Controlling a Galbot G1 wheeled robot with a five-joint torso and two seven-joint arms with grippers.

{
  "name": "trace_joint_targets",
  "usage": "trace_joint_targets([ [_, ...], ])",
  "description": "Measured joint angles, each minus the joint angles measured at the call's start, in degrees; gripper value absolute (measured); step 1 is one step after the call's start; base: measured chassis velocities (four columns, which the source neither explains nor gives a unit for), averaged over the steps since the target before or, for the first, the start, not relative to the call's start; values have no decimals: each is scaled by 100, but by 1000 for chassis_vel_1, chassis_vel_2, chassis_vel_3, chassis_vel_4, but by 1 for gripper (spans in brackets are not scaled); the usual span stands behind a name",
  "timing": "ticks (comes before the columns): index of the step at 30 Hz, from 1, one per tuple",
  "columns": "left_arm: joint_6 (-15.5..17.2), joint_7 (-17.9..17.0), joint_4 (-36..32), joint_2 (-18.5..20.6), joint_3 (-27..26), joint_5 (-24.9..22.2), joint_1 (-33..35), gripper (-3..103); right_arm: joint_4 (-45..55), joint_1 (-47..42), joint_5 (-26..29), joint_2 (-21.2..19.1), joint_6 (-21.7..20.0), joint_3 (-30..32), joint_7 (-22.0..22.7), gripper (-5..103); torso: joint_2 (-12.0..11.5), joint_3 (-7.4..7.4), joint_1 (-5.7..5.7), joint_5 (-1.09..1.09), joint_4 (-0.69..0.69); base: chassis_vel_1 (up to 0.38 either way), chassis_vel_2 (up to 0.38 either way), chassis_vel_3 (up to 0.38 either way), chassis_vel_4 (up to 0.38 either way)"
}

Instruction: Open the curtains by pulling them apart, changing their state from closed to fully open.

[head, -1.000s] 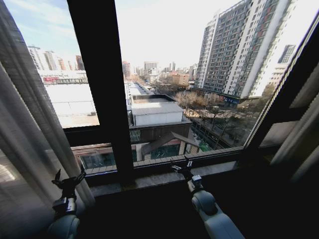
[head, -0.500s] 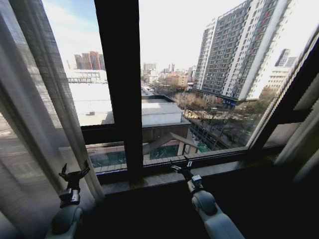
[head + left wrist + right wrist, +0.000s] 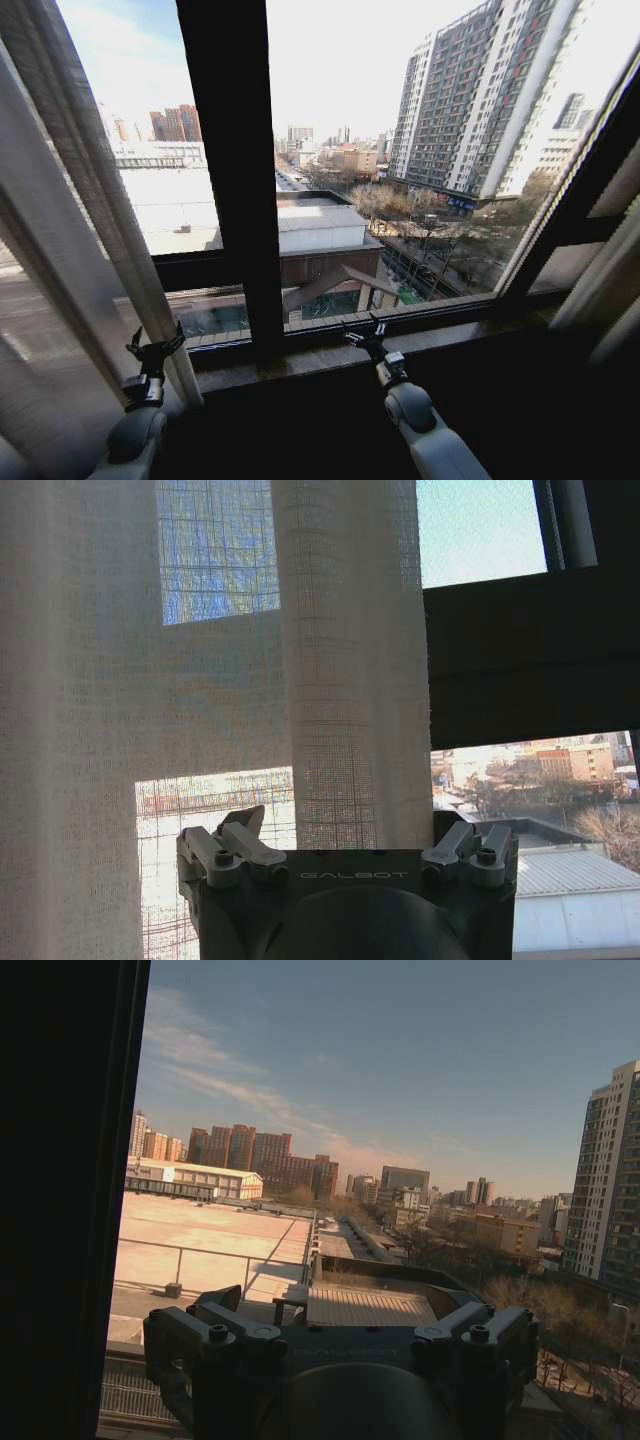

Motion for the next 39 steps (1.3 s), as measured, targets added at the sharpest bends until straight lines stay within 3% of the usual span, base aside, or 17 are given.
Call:
trace_joint_targets([
  [4, -43, 111, -8, -6, 0, -24, -3, 74, 0, 0, 0, 0, 0, 0, 0, 100, 0, 0, -1, 1, 0, 0, 0, 0, 0],
  [6, -51, 122, -18, -19, 1, -26, -3, 74, 0, 0, 0, 0, 0, 0, 0, 100, 1, 0, -1, 1, 0, 0, 0, 0, 0],
  [10, -73, 128, -45, -57, 5, -26, 7, 52, 0, 0, 0, 0, 0, 0, 0, 100, 0, 0, 0, 0, 0, 0, 0, 0, 0],
  [12, -74, 128, -49, -60, 4, -25, 11, 52, 0, 0, 0, 0, 0, 0, 0, 100, 0, 0, 0, 0, 0, 0, 0, 0, 0],
  [16, -85, 114, -89, -79, -31, -18, 63, 30, 0, 0, 0, 0, 0, 0, 0, 100, 0, 0, -1, 1, 0, 0, 0, 0, 0],
  [19, -95, 80, -126, -101, -68, 0, 107, 25, 0, 0, 0, 0, 0, 0, 0, 100, 0, 0, -1, 0, 0, 0, 0, 0, 0],
  [22, -126, -36, -267, -187, -225, 87, 247, 9, 0, 0, 0, 0, 0, 0, 0, 100, 0, 0, 0, 1, 0, 0, 0, 0, 0],
  [25, -163, -146, -441, -275, -335, 81, 419, 2, 0, 0, 0, 0, 0, 0, 0, 100, 0, 0, -1, 0, 2, 0, 0, 0, 0],
  [39, -247, -155, -892, -310, -454, 34, 726, 0, 0, 0, 0, 0, 0, 0, 0, 100, 0, 0, -1, 0, 0, 0, 0, 0, 0],
])
